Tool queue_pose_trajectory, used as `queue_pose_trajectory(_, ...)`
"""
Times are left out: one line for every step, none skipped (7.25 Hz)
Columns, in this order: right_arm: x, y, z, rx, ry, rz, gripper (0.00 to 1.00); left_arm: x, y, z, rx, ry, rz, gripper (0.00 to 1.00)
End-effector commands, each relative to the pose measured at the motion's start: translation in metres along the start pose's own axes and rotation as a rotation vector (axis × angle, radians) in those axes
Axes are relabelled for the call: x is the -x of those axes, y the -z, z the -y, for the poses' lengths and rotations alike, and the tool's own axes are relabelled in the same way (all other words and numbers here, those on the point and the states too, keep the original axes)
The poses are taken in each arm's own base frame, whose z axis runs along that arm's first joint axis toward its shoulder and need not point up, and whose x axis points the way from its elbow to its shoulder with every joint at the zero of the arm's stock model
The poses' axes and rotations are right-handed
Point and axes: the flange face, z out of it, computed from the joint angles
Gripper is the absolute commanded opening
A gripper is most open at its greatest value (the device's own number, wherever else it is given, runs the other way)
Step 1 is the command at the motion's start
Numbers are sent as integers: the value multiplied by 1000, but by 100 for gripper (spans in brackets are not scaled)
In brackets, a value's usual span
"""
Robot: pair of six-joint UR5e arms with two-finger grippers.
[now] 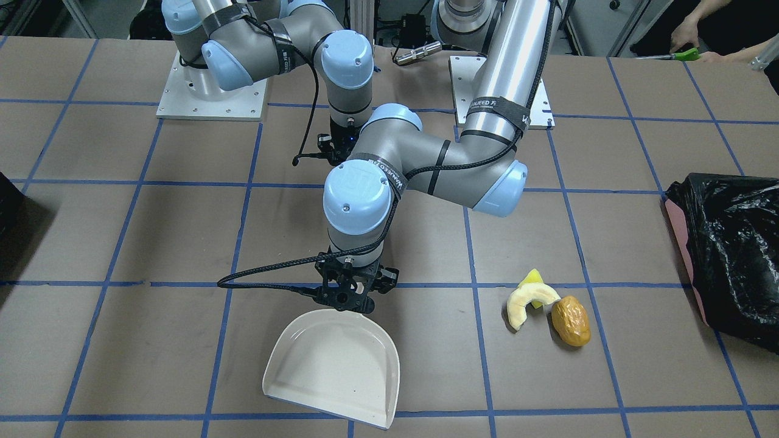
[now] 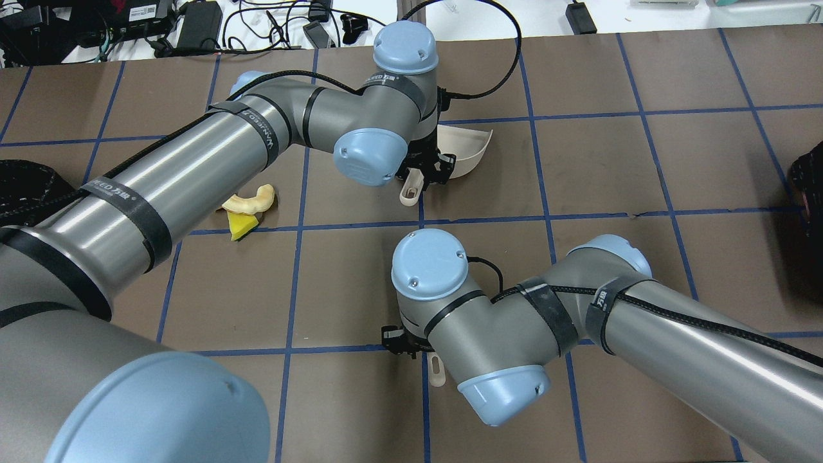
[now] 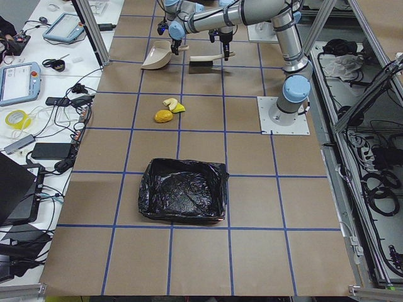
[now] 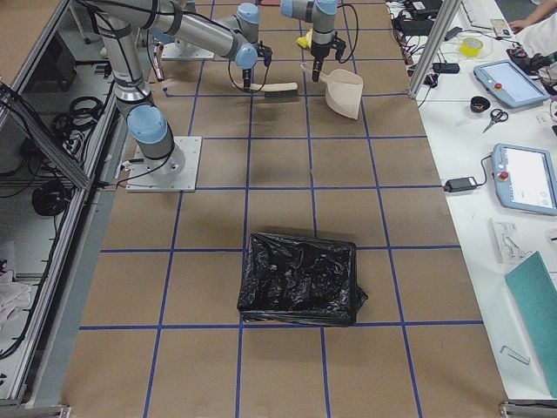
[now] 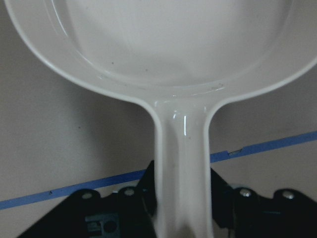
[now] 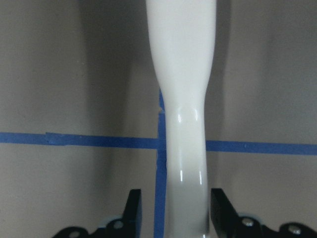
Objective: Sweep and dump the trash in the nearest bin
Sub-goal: 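Reach the left gripper to the white dustpan and grasp its handle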
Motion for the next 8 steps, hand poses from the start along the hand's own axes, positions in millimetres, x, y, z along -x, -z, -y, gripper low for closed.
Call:
queue_pose_trajectory(-2,0,3,6,-6,3,2,2,-12,0,16,7,3,0)
queue_pose_trajectory(-2,1,4,10,-6,11,0,3,-15,-1,22,2,6,0)
queue_pose_trajectory(0,1,3,21,-6,33,0,2,-21,-4,35,-2,8,0)
queue_pose_trajectory(1,-3,5,28,-7,31,0,3,-35,-14,63,-1,9,7)
queue_pose_trajectory(-1,-1,5,23,-8,27,0,3,-37,-13,39,2,6,38)
queue_pose_trajectory(-2,2,5,13,-17,20,0,3,-35,-11,16,2,3,62)
queue_pose_trajectory(-3,4,7,6,-19,17,0,3,-38,-13,23,4,0,77)
queue_pose_trajectory(-2,8,9,0,-20,18,0,3,-38,-13,21,1,2,77)
